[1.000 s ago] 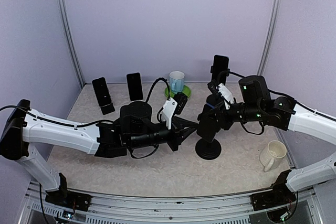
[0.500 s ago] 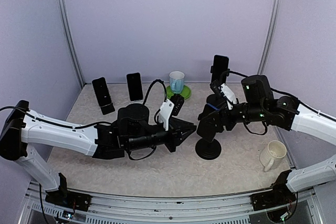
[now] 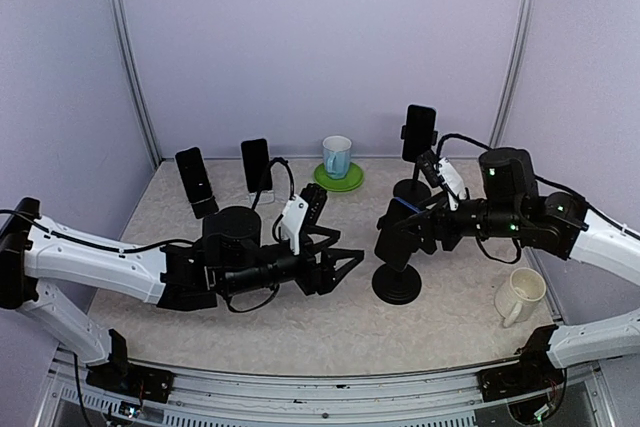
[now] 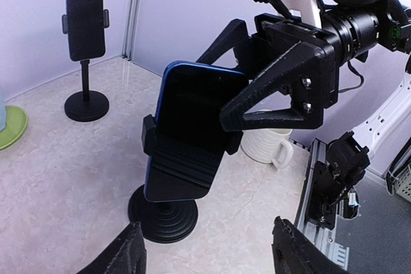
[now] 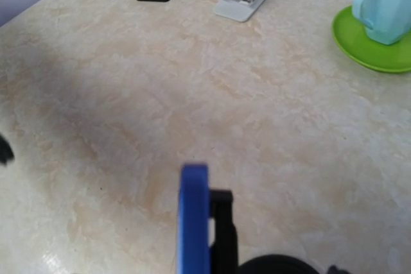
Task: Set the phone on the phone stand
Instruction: Install the phone onto the phone stand, then move the phone stand with the phone to the corner of the board.
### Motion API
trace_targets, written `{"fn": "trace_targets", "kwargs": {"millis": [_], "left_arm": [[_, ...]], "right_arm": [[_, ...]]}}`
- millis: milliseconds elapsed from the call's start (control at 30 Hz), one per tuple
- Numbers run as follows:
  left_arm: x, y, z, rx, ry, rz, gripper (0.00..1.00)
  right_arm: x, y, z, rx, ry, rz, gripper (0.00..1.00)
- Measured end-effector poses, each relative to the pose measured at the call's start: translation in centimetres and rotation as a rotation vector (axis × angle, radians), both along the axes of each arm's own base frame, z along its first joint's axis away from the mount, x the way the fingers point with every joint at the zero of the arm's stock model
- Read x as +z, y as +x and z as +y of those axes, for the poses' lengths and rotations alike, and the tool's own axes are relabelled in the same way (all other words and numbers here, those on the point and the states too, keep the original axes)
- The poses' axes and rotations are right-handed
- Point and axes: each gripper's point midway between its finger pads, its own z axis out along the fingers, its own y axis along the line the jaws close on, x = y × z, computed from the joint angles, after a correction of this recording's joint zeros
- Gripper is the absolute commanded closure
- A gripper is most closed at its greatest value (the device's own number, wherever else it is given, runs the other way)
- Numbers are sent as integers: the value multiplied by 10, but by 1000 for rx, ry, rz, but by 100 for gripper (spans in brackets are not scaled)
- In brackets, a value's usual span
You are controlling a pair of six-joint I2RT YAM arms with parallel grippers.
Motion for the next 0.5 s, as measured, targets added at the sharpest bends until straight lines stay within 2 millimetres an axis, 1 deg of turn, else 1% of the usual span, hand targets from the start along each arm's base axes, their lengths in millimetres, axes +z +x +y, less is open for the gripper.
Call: {"fn": "trace_targets", "kwargs": {"millis": [167, 333, 400, 500], "left_arm": [[5, 0, 14, 28, -20, -2, 14], [6, 0, 26, 57, -39, 5, 7], [4, 0, 32, 69, -40, 8, 2], [4, 0, 40, 90, -45, 11, 1]], "right_arm": [[-5, -6, -9, -18, 13, -10, 15], [-11, -10, -17, -38, 30, -25, 15], [-14, -12, -21, -50, 35, -27, 16], [-17, -14, -25, -66, 50, -22, 17]]}}
